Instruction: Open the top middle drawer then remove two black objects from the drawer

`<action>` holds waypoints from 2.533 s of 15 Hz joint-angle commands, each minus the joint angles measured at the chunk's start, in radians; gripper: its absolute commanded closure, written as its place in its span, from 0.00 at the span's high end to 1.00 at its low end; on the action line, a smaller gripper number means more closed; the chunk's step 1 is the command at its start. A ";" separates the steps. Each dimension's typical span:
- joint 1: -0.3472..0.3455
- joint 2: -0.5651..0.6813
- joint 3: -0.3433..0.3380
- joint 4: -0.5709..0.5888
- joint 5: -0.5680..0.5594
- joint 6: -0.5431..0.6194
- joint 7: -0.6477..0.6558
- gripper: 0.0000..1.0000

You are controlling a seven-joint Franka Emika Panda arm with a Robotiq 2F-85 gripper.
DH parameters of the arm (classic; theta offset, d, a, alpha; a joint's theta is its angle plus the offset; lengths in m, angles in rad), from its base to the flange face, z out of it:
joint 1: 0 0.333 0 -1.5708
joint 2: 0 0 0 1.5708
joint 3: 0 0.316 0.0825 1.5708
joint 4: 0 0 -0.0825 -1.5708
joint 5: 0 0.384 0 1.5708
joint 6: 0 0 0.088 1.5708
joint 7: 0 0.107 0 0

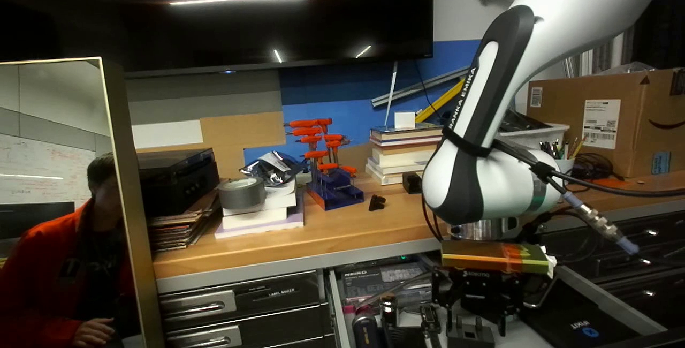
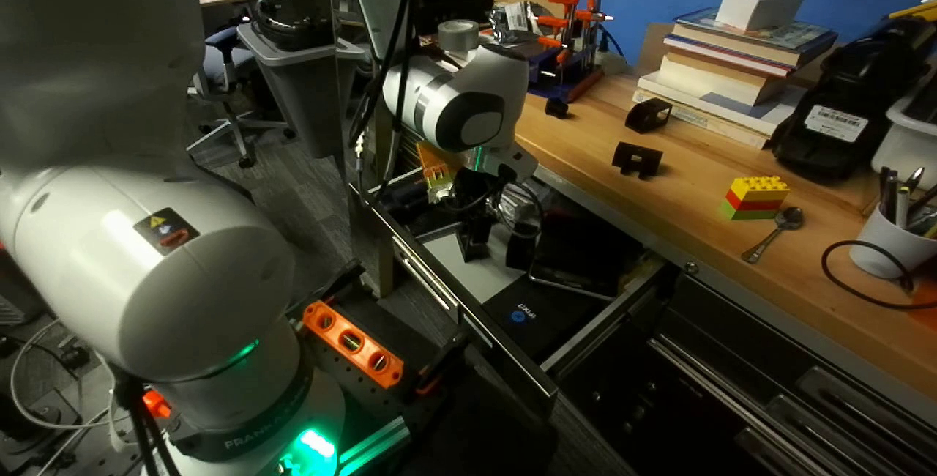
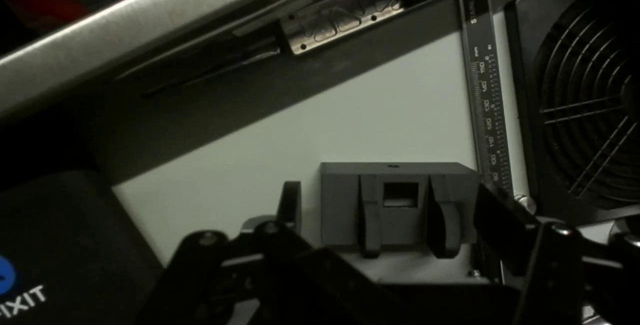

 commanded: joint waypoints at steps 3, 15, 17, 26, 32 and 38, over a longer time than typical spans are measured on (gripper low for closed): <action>0.022 0.007 -0.014 0.005 -0.006 0.039 0.030 0.42; 0.117 -0.117 -0.092 0.056 -0.205 -0.077 0.236 0.24; 0.114 -0.152 -0.083 0.092 -0.264 -0.142 0.282 0.24; 0.051 -0.144 -0.030 0.468 -0.353 -0.468 0.250 0.24; 0.012 0.041 -0.044 0.756 -0.337 -0.541 0.180 0.24; -0.032 0.254 -0.064 0.985 -0.293 -0.612 0.078 0.24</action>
